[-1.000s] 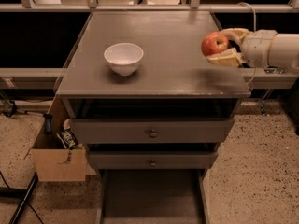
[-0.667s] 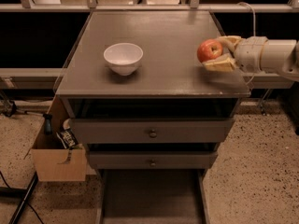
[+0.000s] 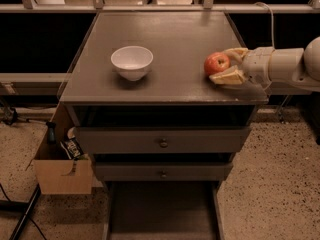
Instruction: Pick apple from bottom drawer and place on counter
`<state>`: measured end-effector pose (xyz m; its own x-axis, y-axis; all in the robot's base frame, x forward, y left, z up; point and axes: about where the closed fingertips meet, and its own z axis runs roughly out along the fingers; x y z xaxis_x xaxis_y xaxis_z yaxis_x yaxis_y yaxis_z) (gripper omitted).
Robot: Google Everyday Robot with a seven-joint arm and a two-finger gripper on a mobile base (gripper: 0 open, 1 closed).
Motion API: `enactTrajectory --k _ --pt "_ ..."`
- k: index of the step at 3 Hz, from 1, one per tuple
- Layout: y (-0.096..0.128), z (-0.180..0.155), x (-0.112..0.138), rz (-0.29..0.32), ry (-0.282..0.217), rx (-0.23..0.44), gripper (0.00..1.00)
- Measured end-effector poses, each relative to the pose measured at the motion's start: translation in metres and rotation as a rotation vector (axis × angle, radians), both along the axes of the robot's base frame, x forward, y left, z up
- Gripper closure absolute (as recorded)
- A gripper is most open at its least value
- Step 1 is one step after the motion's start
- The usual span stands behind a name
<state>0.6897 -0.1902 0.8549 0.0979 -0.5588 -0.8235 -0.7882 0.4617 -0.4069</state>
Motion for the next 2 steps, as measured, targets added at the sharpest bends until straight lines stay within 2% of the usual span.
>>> enactTrajectory --k 1,2 --pt "0.0000 0.0000 0.0000 0.000 0.000 0.000 0.82" --pt "0.0001 0.0000 0.0000 0.000 0.000 0.000 0.57"
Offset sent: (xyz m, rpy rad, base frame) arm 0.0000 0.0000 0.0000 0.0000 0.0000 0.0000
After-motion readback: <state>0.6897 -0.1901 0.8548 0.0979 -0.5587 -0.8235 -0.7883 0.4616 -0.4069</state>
